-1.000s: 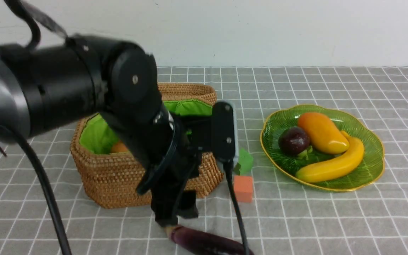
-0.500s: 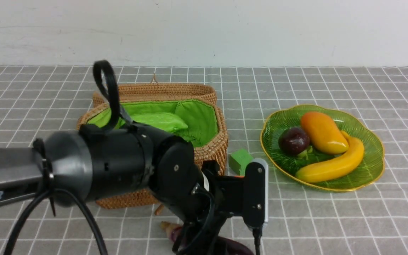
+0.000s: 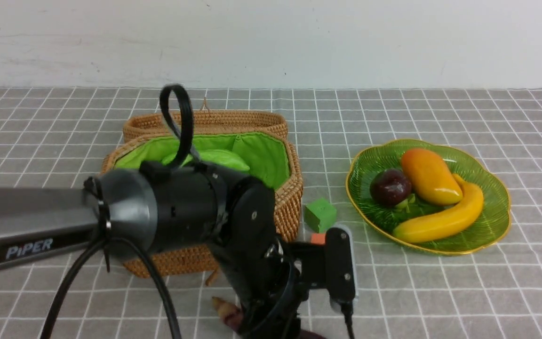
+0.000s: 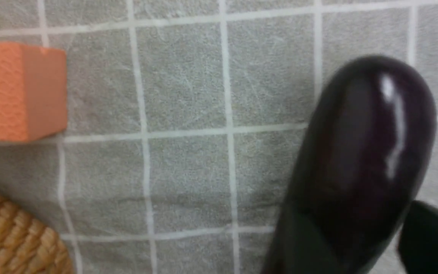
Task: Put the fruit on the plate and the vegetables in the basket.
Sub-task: Use the left arm to grab an eggplant and put it into the left basket
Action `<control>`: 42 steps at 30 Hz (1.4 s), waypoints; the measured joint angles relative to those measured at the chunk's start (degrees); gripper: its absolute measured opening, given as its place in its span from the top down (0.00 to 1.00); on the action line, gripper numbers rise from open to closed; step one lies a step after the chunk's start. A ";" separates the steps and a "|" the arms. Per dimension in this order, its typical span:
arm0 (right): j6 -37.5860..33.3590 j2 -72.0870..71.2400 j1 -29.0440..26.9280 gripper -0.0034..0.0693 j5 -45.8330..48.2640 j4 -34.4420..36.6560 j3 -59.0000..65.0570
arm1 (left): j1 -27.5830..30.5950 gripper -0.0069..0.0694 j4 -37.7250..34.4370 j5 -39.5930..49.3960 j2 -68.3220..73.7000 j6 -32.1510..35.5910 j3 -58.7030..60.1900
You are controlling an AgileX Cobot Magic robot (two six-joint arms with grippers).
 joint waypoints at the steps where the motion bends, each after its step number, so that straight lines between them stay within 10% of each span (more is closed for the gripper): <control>1: 0.00 0.00 0.00 0.62 0.00 0.00 0.00 | 0.00 0.74 0.25 1.39 0.00 -1.07 -1.54; 4: 0.00 0.00 0.00 0.62 0.00 0.00 0.00 | 0.00 0.93 1.84 7.12 0.00 -3.85 -8.47; 16: 0.00 0.00 0.00 0.62 0.00 0.00 0.00 | 0.00 0.88 5.85 16.83 -3.84 -9.24 -17.28; 19: 0.00 0.00 0.00 0.62 0.00 0.00 0.00 | 0.00 0.73 5.53 12.87 -4.30 -9.17 -12.72; 24: 0.00 0.00 0.00 0.62 0.00 0.00 0.00 | 0.00 0.18 6.42 4.14 -1.75 -8.56 -3.88; 28: 0.00 0.00 0.00 0.62 0.00 0.00 0.00 | 0.00 0.05 6.36 2.36 2.51 -7.00 -1.44; 33: 0.00 0.00 0.00 0.62 0.00 0.00 0.00 | 0.00 0.15 5.91 1.06 7.75 -4.51 -1.51; 37: 0.00 0.00 0.00 0.62 0.00 0.00 0.00 | 0.00 0.45 5.89 6.59 7.48 -4.46 -4.62; 42: 0.00 0.00 0.00 0.62 0.00 0.00 0.00 | 0.00 0.44 6.74 12.71 4.46 -5.39 -10.49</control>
